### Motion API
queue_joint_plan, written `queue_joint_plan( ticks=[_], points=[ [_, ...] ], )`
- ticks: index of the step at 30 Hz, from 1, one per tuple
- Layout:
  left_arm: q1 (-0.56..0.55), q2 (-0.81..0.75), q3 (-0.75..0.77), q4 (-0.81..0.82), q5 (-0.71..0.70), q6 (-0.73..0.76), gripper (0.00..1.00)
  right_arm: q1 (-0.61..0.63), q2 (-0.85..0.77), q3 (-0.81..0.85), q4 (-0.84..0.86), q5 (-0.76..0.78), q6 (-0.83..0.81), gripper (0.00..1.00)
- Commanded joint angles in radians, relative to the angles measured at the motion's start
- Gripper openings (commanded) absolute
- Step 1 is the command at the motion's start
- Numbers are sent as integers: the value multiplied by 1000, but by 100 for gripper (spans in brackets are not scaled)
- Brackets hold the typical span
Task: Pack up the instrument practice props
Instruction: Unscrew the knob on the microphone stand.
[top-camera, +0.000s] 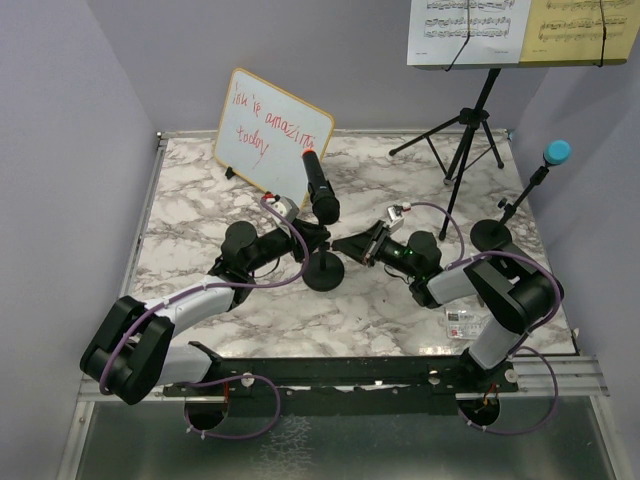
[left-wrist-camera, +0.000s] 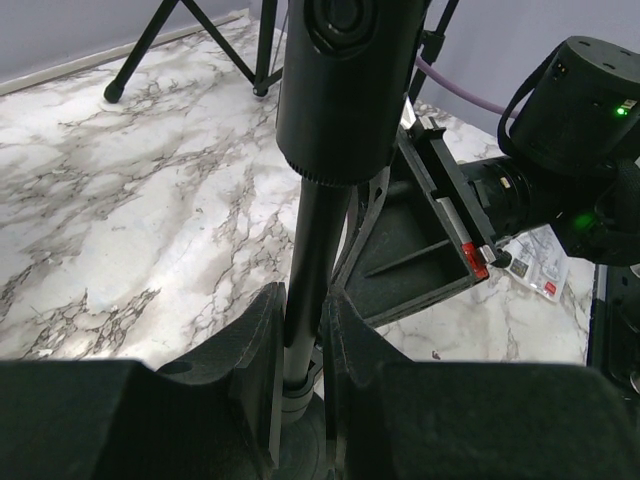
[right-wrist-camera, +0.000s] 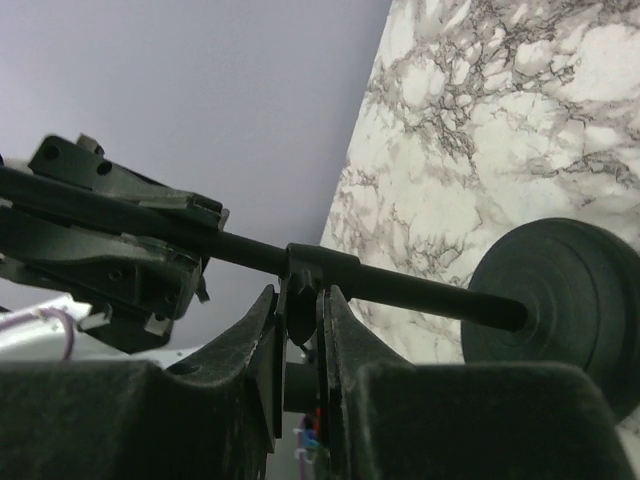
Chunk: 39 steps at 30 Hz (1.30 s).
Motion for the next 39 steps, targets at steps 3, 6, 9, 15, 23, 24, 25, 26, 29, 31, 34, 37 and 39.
queue_joint_plan(
  ticks=[3, 6, 9, 15, 23, 24, 25, 26, 29, 31, 34, 37, 39],
  points=[
    [-14, -1, 22, -15, 54, -32, 0, 11, -23, 88, -149, -116, -356, 1],
    [-14, -2, 22, -17, 54, -32, 0, 11, -62, 93, -228, -94, -555, 1],
    [-14, -1, 22, -18, 54, -30, 0, 12, -104, 86, -277, -88, -769, 1],
    [-14, 2, 23, -20, 55, -29, 0, 25, -163, 113, -448, -79, -1243, 1],
    [-14, 0, 23, -22, 56, -26, 0, 56, -228, 97, -570, -95, -1793, 1],
    [-14, 1, 25, -23, 57, -24, 0, 67, -238, 90, -580, -85, -1866, 1],
    [-14, 1, 25, -23, 57, -24, 0, 82, -248, 82, -585, -70, -1971, 1],
    [-14, 2, 25, -23, 57, -24, 0, 94, -255, 74, -585, -56, -2041, 1],
    [-14, 3, 25, -23, 57, -23, 0, 132, -266, 60, -573, 36, -2222, 1],
    [-14, 1, 25, -24, 57, -21, 0, 158, -267, 60, -572, 106, -2340, 1],
    [-14, 1, 25, -25, 57, -19, 0, 188, -256, 52, -546, 201, -2500, 1],
    [-14, 0, 26, -26, 58, -19, 0, 221, -225, 17, -453, 304, -2668, 1],
    [-14, -2, 27, -27, 57, -18, 0, 249, -187, -29, -335, 375, -2794, 1]
  ],
)
